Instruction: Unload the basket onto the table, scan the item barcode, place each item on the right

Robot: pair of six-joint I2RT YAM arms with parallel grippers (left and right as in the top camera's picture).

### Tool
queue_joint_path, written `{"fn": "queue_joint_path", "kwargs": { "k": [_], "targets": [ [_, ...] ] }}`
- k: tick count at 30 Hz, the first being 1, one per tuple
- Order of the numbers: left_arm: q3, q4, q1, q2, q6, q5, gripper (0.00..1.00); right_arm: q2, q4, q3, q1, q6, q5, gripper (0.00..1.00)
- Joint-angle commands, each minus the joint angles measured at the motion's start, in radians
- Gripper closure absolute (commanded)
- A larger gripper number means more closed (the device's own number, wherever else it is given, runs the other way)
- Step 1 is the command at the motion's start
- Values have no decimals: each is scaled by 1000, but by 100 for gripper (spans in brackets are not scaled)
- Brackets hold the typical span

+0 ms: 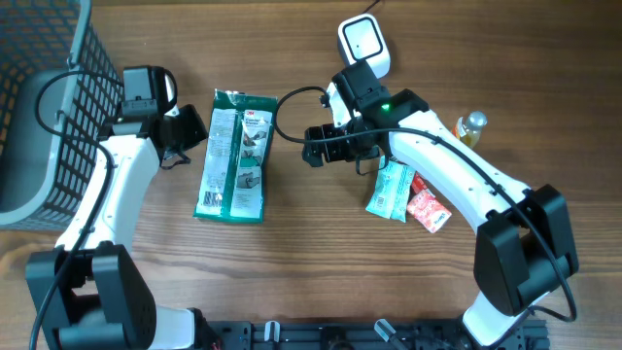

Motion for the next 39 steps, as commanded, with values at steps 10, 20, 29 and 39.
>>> {"fn": "queue_joint_path", "kwargs": {
  "k": [10, 20, 29, 39],
  "targets": [
    [-3, 8, -3, 54, -5, -26, 96, 7, 3, 14, 2, 5, -17, 7],
    [-3, 19, -3, 153, -5, -26, 96, 7, 26, 9, 2, 5, -17, 7],
    [-3, 29, -3, 227, -5, -25, 96, 14, 62, -16, 2, 1, -16, 7],
    [-3, 17, -84, 241, -5, -23, 96, 14, 61, -16, 2, 2, -16, 7]
  ]
}}
